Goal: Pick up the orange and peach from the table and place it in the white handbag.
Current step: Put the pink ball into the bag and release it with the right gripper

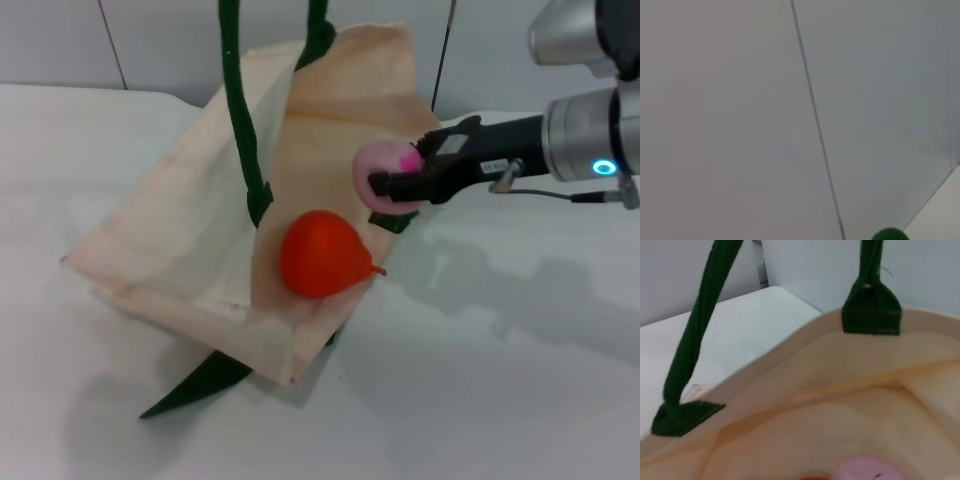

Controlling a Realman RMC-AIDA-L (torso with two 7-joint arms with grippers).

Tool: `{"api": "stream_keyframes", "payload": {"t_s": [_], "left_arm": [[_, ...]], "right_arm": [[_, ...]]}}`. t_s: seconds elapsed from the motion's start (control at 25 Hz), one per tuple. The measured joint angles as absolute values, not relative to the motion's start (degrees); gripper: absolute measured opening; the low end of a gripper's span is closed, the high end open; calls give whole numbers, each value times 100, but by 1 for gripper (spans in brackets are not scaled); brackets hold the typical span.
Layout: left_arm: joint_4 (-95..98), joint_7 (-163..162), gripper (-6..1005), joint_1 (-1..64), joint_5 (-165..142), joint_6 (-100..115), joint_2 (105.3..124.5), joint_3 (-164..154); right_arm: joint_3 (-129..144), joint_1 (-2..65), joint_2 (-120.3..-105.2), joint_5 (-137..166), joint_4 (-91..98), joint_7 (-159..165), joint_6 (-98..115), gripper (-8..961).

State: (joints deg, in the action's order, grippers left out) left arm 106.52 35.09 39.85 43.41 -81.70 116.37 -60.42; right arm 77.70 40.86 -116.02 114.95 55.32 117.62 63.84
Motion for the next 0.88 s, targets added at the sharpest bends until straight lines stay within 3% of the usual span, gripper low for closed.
{"api": "stream_keyframes", "payload": {"t_s": [0.88], "left_arm": [[10781,3366,205,3805,4881,-7904,11646,-6795]], "right_arm": [[7787,4630,-11596,11235,4366,10996,5237,537]]}}
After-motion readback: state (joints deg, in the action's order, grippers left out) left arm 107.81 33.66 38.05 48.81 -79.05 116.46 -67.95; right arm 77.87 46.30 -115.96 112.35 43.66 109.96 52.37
